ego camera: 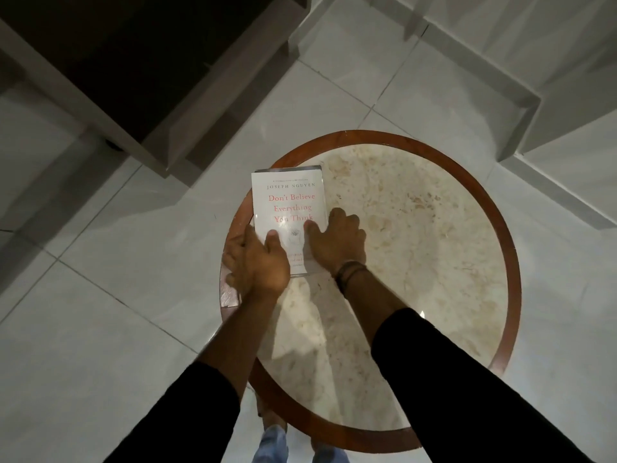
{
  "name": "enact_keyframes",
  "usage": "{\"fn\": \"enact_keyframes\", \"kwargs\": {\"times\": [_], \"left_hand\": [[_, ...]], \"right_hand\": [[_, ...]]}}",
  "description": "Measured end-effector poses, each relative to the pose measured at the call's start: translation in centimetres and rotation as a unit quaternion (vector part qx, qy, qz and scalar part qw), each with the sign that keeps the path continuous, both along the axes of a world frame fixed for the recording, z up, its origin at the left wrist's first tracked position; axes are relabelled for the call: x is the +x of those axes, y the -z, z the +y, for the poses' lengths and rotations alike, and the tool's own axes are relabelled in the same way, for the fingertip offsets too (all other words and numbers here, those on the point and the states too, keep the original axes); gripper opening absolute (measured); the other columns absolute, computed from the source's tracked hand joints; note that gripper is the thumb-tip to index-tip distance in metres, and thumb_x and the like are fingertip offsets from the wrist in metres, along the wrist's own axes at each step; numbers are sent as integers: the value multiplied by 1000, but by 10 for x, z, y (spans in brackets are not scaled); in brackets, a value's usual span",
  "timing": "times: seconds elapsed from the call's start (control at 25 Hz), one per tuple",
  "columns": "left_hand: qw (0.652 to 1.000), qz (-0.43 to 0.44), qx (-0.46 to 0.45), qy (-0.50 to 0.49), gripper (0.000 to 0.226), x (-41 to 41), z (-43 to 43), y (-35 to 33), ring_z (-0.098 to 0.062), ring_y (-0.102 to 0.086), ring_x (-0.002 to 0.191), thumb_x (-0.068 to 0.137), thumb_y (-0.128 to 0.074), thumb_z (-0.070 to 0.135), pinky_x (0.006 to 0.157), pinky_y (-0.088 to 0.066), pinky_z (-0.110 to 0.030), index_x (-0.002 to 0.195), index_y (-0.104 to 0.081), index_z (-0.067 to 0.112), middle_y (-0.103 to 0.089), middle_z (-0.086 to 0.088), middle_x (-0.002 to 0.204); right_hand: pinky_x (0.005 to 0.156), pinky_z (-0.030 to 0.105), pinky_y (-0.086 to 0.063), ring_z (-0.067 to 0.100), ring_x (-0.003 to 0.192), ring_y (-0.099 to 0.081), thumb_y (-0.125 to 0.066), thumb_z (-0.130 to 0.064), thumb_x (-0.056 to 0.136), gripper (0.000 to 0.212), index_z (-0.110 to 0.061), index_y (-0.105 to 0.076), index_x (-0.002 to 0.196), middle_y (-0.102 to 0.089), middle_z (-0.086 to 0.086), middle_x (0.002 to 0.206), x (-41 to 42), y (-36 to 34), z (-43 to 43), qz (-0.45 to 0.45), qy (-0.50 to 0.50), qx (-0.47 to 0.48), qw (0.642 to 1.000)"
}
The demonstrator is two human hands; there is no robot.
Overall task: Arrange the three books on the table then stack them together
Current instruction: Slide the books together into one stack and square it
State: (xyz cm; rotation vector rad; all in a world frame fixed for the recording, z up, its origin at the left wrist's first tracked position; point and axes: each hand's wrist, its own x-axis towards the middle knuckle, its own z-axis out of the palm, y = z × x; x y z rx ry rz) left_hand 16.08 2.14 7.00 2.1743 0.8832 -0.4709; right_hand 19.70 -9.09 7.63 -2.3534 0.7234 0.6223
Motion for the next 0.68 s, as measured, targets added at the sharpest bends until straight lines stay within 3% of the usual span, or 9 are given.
{"fn": "enact_keyframes", "kwargs": {"times": [0.08, 0.2, 0.32, 0.4, 0.44, 0.52, 0.56, 0.68], "left_hand": [[999, 31, -29, -2, 57, 7, -12, 2, -42, -40, 157, 112, -52, 43, 131, -35, -63, 161, -39, 17, -42, -17, 168], [995, -10, -82, -52, 48, 7, -3, 4, -39, -53, 148, 108, -64, 28, 124, -48, -59, 151, -49, 17, -53, -14, 159], [976, -68, -192, -69, 41, 5, 22, 0, -28, -69, 128, 102, -70, 7, 90, -66, -35, 138, -53, 18, -65, -3, 145], [968, -106, -228, -19, 49, -3, 35, -7, -21, -70, 124, 100, -72, 1, 69, -63, -16, 137, -48, 23, -62, 3, 142], [960, -134, -245, -1, 53, -8, 40, -12, -17, -69, 126, 100, -71, 0, 70, -62, -12, 138, -45, 26, -60, 4, 143], [947, -202, -246, 37, 57, -15, 48, -16, -4, -66, 133, 102, -68, 4, 85, -63, -12, 147, -41, 27, -59, 5, 146], [946, -225, -227, 59, 55, -18, 49, -15, -2, -64, 136, 104, -66, 8, 97, -63, -18, 153, -42, 20, -60, 2, 148], [956, -217, -174, 92, 51, -20, 42, -5, -25, -60, 147, 109, -56, 8, 123, -54, -51, 158, -44, 3, -60, -17, 153]], "right_hand": [[110, 54, -49, 35, 136, -49, -61, -49, 101, 60, -16, -47, 149, -49, 12, 145, -1, 1, 12, 1, 10, -10, 1000], [111, 52, -48, 33, 137, -45, -69, -41, 99, 60, -17, -44, 147, -47, 10, 145, -2, 1, 11, -16, 27, 14, 999], [112, 46, -54, 26, 128, -55, -75, -20, 97, 51, -18, -41, 136, -54, 5, 138, -3, -4, -7, -74, 38, 161, 983], [107, 43, -60, 15, 118, -61, -75, -6, 97, 60, -21, -34, 137, -56, -1, 134, -10, -13, -17, -122, 26, 256, 959], [105, 34, -61, 9, 117, -63, -74, -1, 96, 67, -21, -31, 143, -57, -4, 134, -14, -17, -22, -157, 6, 273, 949], [99, 13, -57, -7, 122, -62, -71, 2, 97, 66, -18, -37, 149, -59, -14, 131, -24, -17, -29, -232, -35, 283, 930], [99, 7, -52, -15, 123, -59, -68, 2, 98, 56, -16, -45, 146, -59, -18, 130, -29, -14, -29, -260, -58, 275, 924], [100, 2, -45, -24, 118, -56, -60, 2, 104, 38, -7, -57, 140, -63, -14, 126, -40, -7, -24, -277, -75, 256, 923]]}}
